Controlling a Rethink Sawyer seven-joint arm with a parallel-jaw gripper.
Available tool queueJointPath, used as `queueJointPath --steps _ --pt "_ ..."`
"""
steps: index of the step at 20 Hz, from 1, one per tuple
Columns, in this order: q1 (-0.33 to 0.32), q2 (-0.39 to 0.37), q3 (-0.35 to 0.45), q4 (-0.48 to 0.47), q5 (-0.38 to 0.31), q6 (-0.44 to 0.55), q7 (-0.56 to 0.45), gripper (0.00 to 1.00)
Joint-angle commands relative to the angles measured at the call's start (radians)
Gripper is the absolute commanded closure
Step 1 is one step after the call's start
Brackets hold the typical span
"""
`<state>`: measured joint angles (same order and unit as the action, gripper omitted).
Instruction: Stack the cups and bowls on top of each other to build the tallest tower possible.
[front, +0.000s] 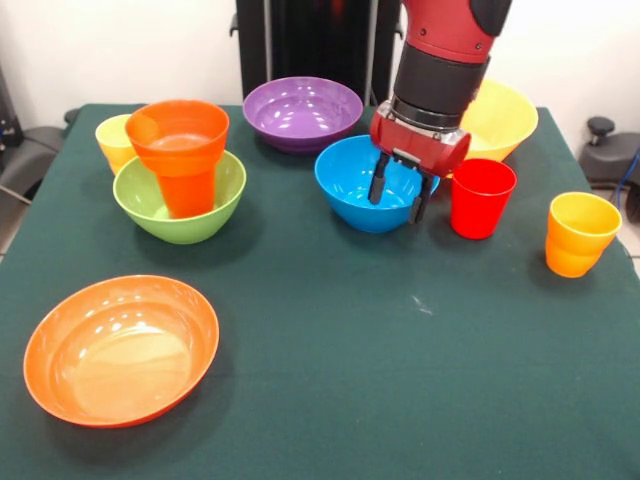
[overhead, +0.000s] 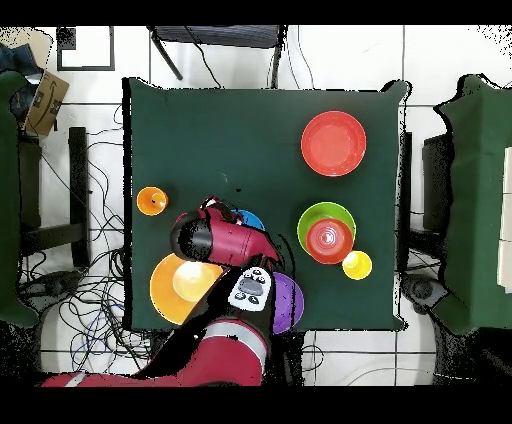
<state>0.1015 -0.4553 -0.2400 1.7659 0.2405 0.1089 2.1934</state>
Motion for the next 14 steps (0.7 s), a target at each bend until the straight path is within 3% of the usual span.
queueJointPath --steps 1,9,10,14 --pt "-0.012 0.051 0.077 0.032 0.026 -0.009 0.169 0.0" --pt "-0.011 0.058 0.062 0.038 0.018 -0.008 0.164 0.0" --pt "-0.009 0.058 0.06 0.038 0.018 -0.009 0.164 1.0" --pt "-0.015 0.05 0.065 0.04 0.021 0.02 0.159 1.0"
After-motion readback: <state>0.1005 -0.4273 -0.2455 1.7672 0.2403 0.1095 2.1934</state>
